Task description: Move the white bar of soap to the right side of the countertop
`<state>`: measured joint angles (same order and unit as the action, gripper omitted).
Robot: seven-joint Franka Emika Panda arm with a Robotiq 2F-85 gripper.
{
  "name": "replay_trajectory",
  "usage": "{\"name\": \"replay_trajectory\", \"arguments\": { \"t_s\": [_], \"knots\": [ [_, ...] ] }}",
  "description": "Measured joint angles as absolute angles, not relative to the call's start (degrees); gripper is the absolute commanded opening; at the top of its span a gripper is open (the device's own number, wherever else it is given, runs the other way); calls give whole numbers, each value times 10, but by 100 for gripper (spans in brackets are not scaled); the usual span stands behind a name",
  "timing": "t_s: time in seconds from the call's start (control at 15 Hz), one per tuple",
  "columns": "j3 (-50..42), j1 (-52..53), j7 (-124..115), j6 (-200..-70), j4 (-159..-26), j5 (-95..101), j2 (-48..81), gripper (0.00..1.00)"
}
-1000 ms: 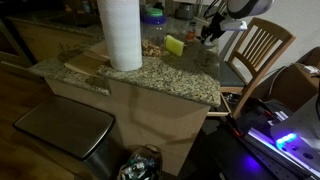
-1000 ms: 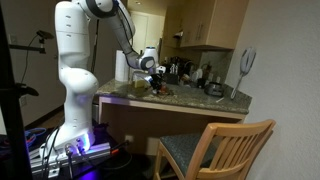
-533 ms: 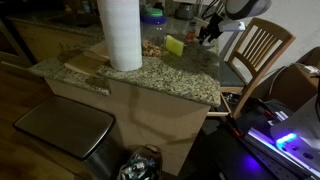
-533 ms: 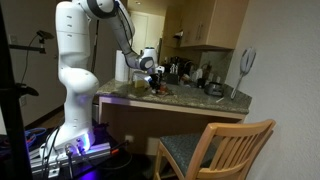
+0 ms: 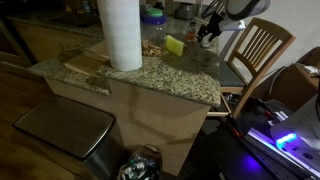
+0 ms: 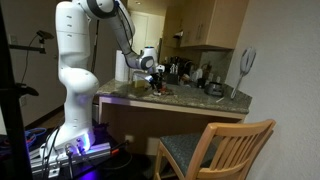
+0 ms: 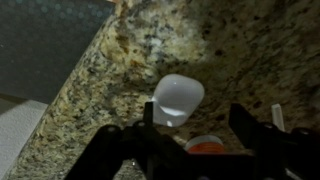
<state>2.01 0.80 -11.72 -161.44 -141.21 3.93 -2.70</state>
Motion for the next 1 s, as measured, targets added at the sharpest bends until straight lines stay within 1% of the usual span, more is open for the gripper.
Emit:
{"name": "replay_trajectory", "arguments": {
  "t_s": [0.4,0.73,1.0],
  "knots": [
    [20,8,-127,-1643,-1412,32,-27,100],
    [20,-1,-205,-1644,-1412,105,-27,100],
    [20,-2,-233,-1673,-1412,113,-26,100]
  ]
}}
